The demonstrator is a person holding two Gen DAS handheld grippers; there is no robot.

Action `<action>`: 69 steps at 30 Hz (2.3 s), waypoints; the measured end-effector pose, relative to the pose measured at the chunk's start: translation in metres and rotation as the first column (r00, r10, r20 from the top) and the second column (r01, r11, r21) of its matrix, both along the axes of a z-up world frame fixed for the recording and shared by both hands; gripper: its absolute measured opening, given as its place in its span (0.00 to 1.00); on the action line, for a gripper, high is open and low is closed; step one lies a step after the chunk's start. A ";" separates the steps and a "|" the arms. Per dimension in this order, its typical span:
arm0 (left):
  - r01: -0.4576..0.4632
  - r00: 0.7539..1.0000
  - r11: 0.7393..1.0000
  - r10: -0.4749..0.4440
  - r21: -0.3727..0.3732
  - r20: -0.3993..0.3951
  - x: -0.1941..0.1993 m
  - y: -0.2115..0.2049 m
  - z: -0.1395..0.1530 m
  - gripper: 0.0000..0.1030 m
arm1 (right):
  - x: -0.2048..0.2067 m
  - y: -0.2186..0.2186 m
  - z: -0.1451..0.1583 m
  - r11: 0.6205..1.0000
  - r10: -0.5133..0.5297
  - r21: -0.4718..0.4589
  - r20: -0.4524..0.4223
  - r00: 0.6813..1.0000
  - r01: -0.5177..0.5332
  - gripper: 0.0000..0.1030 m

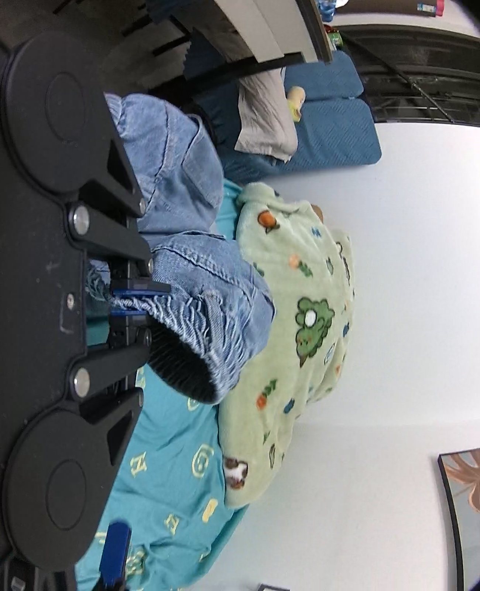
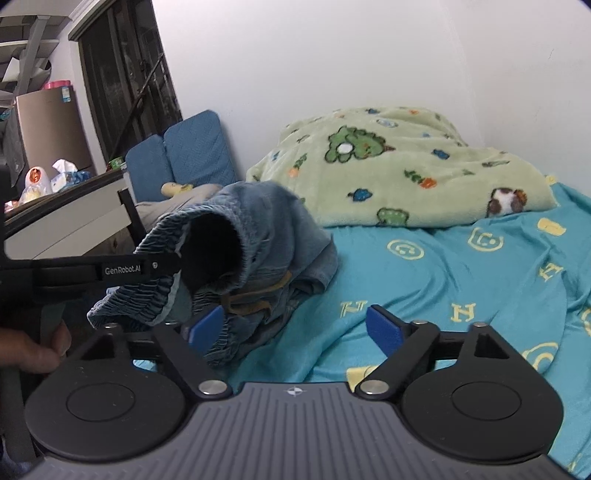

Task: Fold clothes
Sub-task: 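Grasp the jeans cuff with the right gripper while the left gripper holds the waistband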

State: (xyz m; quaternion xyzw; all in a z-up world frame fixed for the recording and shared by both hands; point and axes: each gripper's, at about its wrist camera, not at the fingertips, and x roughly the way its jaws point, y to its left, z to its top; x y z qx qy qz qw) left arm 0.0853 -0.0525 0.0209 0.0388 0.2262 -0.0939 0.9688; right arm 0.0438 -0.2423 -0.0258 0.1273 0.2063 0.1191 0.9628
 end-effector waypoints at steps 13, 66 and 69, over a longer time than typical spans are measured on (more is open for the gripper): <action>0.047 0.998 0.990 -0.052 -0.131 -0.036 0.004 0.022 -0.027 0.06 | 0.041 0.031 -0.018 0.981 0.126 -0.161 0.096 0.987 -0.110 0.50; -0.311 0.938 0.937 0.330 0.161 -0.107 -0.022 0.083 -0.072 0.59 | 0.086 -0.026 -0.015 0.983 -0.085 0.163 0.016 0.996 0.081 0.06; -0.301 0.940 0.937 0.323 0.179 -0.108 -0.019 0.080 -0.076 0.61 | 0.086 -0.029 -0.014 0.980 -0.089 0.178 0.017 0.996 0.085 0.06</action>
